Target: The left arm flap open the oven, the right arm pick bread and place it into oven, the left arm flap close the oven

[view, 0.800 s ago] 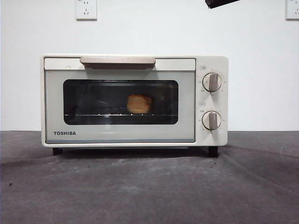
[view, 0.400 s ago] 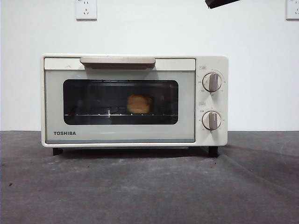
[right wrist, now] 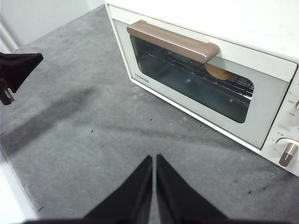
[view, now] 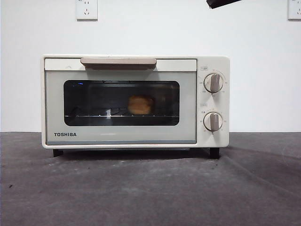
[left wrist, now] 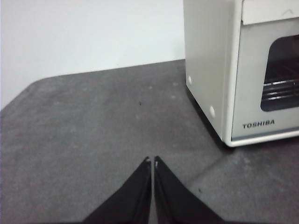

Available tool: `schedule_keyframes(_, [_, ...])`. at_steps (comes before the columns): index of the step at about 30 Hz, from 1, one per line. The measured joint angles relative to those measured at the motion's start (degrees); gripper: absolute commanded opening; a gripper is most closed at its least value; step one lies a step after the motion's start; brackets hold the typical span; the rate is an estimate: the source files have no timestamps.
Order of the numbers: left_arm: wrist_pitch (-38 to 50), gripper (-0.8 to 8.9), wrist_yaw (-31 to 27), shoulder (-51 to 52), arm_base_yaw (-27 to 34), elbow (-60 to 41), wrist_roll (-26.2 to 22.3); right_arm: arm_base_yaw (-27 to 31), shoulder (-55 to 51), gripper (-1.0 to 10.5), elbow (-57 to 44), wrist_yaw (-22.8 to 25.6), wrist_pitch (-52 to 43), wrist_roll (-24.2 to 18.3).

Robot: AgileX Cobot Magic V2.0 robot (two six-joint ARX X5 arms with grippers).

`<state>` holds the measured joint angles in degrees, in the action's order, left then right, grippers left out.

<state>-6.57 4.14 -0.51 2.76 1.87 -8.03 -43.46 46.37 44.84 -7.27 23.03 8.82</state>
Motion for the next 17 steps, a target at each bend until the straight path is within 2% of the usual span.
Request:
schedule_keyframes(6, [-3.6,0.16,0.0,0.2,1.0,0.0,0.0,0.0,0.0,0.1,0.0,0.0,0.0,0.0])
schedule_keyframes(17, [-3.7,0.16,-0.2,0.2,1.4,0.0,0.0,0.0,0.0,0.1,0.0,0.0,-0.1,0.0])
